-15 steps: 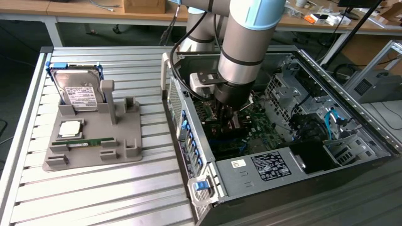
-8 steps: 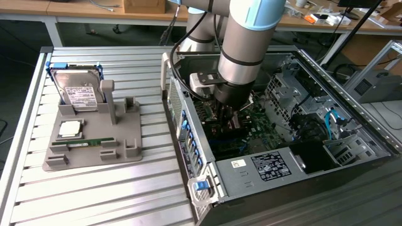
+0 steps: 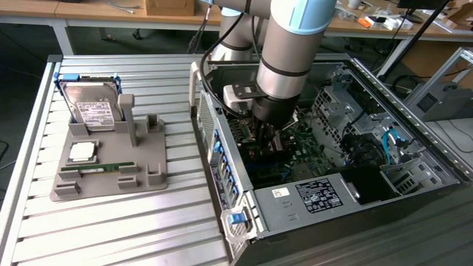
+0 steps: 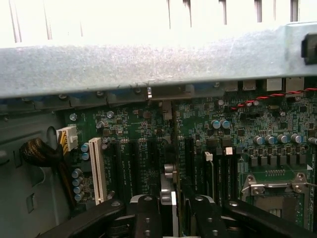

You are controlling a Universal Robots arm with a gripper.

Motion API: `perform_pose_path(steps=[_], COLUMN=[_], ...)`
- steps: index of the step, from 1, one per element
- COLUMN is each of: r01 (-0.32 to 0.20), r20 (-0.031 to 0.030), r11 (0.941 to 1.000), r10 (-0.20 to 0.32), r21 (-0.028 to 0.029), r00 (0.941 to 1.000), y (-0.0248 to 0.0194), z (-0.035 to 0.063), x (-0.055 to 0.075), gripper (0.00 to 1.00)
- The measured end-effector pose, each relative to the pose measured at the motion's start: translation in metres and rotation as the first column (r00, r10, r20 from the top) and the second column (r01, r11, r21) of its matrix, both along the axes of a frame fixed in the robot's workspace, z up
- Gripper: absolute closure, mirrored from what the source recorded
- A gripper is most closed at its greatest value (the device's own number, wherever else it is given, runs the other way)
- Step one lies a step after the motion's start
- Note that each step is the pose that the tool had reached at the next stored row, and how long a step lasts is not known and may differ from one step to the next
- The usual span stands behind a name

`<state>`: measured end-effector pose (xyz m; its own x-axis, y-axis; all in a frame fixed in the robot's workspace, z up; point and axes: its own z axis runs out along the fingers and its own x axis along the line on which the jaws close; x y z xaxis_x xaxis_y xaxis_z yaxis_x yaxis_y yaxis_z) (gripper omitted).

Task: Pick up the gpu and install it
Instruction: 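Insert the gpu into the slot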

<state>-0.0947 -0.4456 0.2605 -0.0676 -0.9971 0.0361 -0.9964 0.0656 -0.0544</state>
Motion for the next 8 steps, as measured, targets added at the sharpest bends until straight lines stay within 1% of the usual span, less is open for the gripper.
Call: perform_pose_path(steps=[5,8], r01=[0.0,-0.001], r20=[0.0,0.0], r11=[1.0,1.0], r10=[0.0,0.001], r21=[0.0042,0.0053], r00=[1.0,1.0], y=[0.0,0.0], z=[0.0,0.0], x=[0.0,0.0], gripper=[0.73,0.73])
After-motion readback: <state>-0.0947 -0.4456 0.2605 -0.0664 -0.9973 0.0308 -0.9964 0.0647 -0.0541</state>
